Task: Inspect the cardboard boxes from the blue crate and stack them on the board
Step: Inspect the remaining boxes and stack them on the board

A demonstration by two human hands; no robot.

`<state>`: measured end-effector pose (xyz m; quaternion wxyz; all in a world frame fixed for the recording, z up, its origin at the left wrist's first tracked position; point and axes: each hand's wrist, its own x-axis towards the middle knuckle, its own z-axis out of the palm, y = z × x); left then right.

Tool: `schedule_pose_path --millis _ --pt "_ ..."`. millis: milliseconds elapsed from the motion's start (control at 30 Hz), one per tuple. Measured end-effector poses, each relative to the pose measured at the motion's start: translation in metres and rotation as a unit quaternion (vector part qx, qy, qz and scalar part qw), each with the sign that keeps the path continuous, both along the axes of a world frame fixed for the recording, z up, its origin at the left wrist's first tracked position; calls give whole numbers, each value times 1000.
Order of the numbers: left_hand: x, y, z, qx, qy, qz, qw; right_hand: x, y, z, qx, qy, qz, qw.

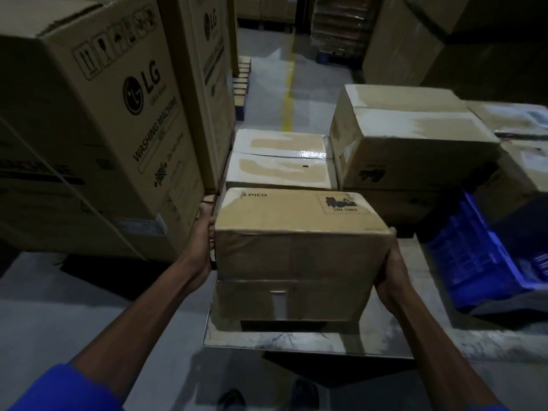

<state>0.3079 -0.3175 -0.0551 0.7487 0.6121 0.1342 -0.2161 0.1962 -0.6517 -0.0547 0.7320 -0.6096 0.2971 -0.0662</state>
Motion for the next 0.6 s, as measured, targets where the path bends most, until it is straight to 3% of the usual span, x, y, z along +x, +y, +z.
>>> schedule_pose_path --millis 167,333,433,600 --pt "-9 -1 7 -11 -47 0 999 -8 -10 -6 54 2 8 999" --pt "-11 -8 12 78 -1 -49 996 -1 -9 -17 -21 18 -19 999" --pt "-7 -5 10 127 9 -71 989 2 -9 -20 -17 15 -11 1000" --pt "1 15 9 120 10 -64 991 3 -5 -34 -32 110 55 992"
